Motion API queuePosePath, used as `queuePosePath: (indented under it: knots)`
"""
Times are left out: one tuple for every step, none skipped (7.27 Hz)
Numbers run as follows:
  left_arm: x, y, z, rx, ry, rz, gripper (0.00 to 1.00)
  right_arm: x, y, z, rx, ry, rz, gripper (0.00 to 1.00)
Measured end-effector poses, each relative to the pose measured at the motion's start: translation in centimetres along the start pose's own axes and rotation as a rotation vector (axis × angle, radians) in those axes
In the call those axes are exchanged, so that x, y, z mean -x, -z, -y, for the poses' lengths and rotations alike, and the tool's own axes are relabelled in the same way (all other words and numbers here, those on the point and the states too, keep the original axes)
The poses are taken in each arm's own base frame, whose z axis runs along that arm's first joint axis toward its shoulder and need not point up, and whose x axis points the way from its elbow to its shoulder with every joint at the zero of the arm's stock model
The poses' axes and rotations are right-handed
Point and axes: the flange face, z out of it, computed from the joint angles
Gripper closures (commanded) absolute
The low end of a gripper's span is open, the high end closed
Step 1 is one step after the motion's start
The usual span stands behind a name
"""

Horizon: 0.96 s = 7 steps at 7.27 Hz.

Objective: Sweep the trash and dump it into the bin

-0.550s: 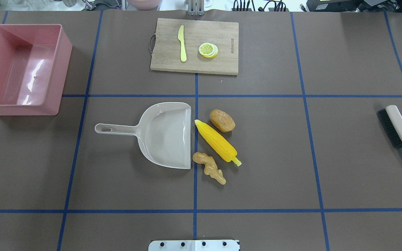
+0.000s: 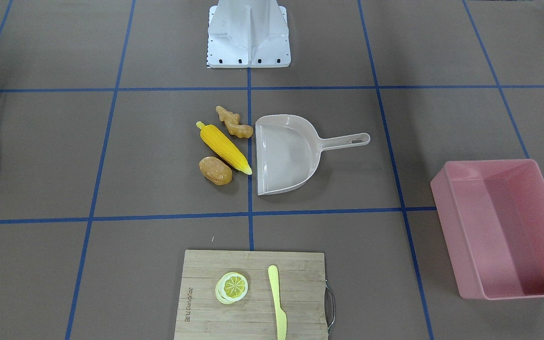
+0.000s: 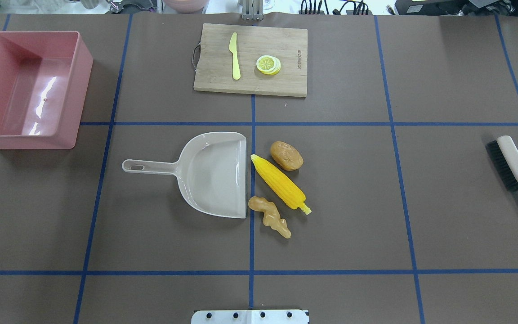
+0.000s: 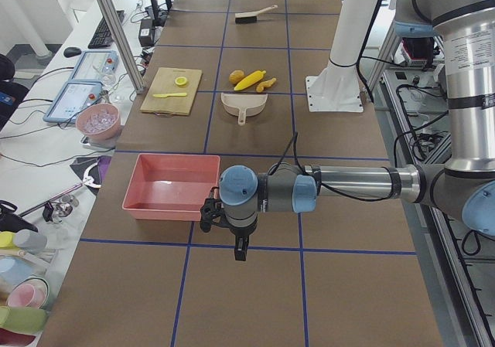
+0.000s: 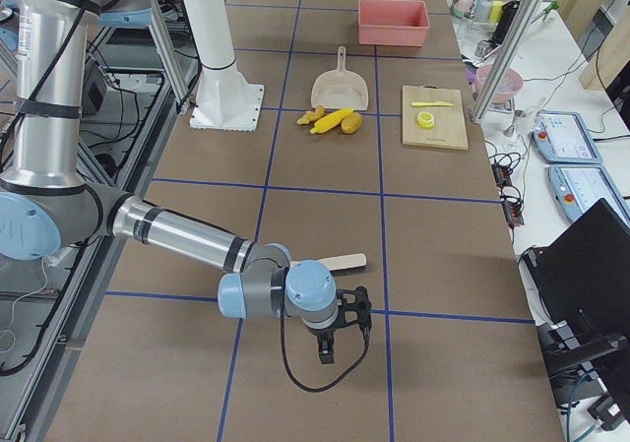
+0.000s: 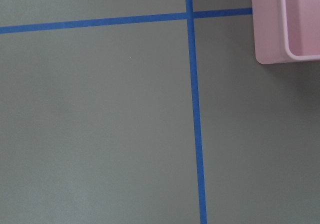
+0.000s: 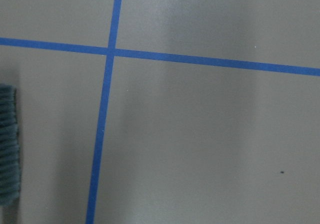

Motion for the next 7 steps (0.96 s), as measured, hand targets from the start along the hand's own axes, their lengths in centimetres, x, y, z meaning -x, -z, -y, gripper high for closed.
queuePosePath:
  knots:
    - [-0.1, 0.0, 0.1, -0.002, 0.0, 0.0, 0.02, 1.7, 0.9, 1.5, 0.025, -0.021, -0.01, 0.0]
    - [-0.2, 0.1, 0.2, -0.004, -0.002, -0.001, 0.02, 2.9, 1.5, 2.2, 0.039, -0.025, -0.021, 0.0]
    - [-0.4, 0.3, 0.6, -0.008, -0.008, 0.0, 0.02, 3.7, 1.9, 2.3, 0.048, -0.026, -0.027, 0.0]
    - [-1.0, 0.8, 1.2, -0.02, -0.022, 0.001, 0.02, 4.3, 2.1, 2.3, 0.055, -0.021, -0.034, 0.0]
    - [-2.1, 1.6, 2.4, -0.037, -0.049, 0.002, 0.02, 4.6, 2.1, 2.2, 0.06, -0.012, -0.042, 0.0]
    - [-3.7, 2.1, 3.8, -0.048, -0.086, 0.002, 0.02, 4.6, 2.0, 2.0, 0.064, -0.007, -0.045, 0.0]
    - [-6.2, 2.6, 5.8, -0.061, -0.146, 0.0, 0.02, 4.6, 1.9, 1.7, 0.068, -0.008, -0.045, 0.0]
